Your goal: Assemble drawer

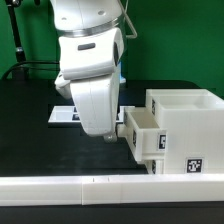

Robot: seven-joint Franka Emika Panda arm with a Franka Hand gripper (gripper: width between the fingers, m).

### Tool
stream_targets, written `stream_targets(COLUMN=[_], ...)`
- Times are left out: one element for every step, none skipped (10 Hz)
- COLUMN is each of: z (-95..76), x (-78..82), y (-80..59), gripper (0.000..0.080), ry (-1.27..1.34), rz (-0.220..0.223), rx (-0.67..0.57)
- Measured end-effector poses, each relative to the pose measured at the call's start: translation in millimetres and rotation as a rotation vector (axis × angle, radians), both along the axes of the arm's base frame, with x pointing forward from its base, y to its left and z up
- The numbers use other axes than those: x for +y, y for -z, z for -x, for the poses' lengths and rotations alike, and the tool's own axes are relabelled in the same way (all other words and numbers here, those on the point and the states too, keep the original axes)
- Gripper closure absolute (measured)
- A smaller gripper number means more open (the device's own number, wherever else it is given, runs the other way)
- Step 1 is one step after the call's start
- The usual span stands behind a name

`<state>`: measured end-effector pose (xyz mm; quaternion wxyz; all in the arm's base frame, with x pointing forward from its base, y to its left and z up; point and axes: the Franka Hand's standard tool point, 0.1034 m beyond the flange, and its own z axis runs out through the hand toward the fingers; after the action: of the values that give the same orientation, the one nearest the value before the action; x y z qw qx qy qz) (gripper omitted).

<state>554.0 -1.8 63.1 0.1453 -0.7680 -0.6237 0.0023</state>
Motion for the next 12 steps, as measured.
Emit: stream_targets(z=[0.0, -0.1, -0.4, -0.4, -0.5, -0.5, 1.1, 8.1, 21.8, 36.5, 50.9, 65.1], x=[10.0, 18.4, 27.7, 34.0, 34.4, 34.1, 29.3, 20.8, 14.0, 9.3, 5.1, 2.9], y=[0.1, -0.4, -0.3, -0.6, -0.6, -1.0, -2.5, -6.8, -12.8, -16.9, -21.7, -26.1], gripper=[0.0150, 0.0150, 0.0150, 0.0150, 0.0150, 0.0150, 0.0150, 0.0150, 0.0150, 0.0150, 0.0150, 0.0150], ry=[0.024, 0.040, 0.068, 0.095, 0.114, 0.115, 0.111, 0.123, 0.131, 0.138, 0.149, 0.161], rz=[0.004, 0.007, 0.012, 0.019, 0.025, 0.025, 0.024, 0.030, 0.039, 0.047, 0.058, 0.072], rx=[0.009, 0.015, 0.022, 0.030, 0.034, 0.034, 0.035, 0.038, 0.044, 0.054, 0.059, 0.051])
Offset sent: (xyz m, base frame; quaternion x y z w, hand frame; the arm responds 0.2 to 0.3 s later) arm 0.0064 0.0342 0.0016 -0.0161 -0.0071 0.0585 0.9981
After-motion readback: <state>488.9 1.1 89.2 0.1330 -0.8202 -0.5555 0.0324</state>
